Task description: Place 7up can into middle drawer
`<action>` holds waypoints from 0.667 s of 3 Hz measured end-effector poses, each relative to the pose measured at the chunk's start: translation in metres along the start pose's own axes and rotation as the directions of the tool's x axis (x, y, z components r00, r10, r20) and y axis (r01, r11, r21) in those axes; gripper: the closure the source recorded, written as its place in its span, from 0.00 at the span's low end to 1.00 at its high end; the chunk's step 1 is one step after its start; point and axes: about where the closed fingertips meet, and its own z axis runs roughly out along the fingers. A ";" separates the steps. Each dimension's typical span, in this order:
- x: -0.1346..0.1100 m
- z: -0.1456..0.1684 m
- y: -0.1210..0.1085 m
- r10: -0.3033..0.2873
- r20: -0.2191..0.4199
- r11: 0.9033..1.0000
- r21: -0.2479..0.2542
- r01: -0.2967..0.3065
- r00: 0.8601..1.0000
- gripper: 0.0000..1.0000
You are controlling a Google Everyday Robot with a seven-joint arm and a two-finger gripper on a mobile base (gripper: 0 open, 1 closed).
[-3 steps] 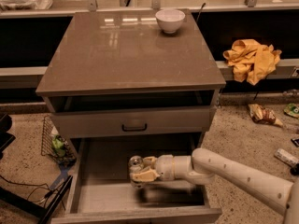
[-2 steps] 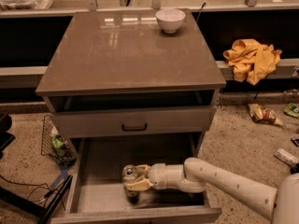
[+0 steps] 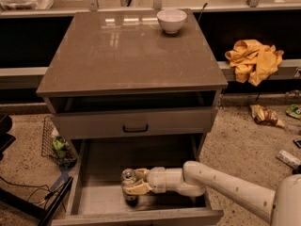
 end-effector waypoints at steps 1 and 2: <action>0.000 0.002 0.001 0.000 0.000 1.000 -0.004 0.000 1.000 0.39; 0.000 0.003 0.002 0.000 0.001 1.000 -0.007 0.000 1.000 0.15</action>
Offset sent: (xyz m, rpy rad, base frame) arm -0.0006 0.0015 0.0002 0.0014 0.0004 0.0027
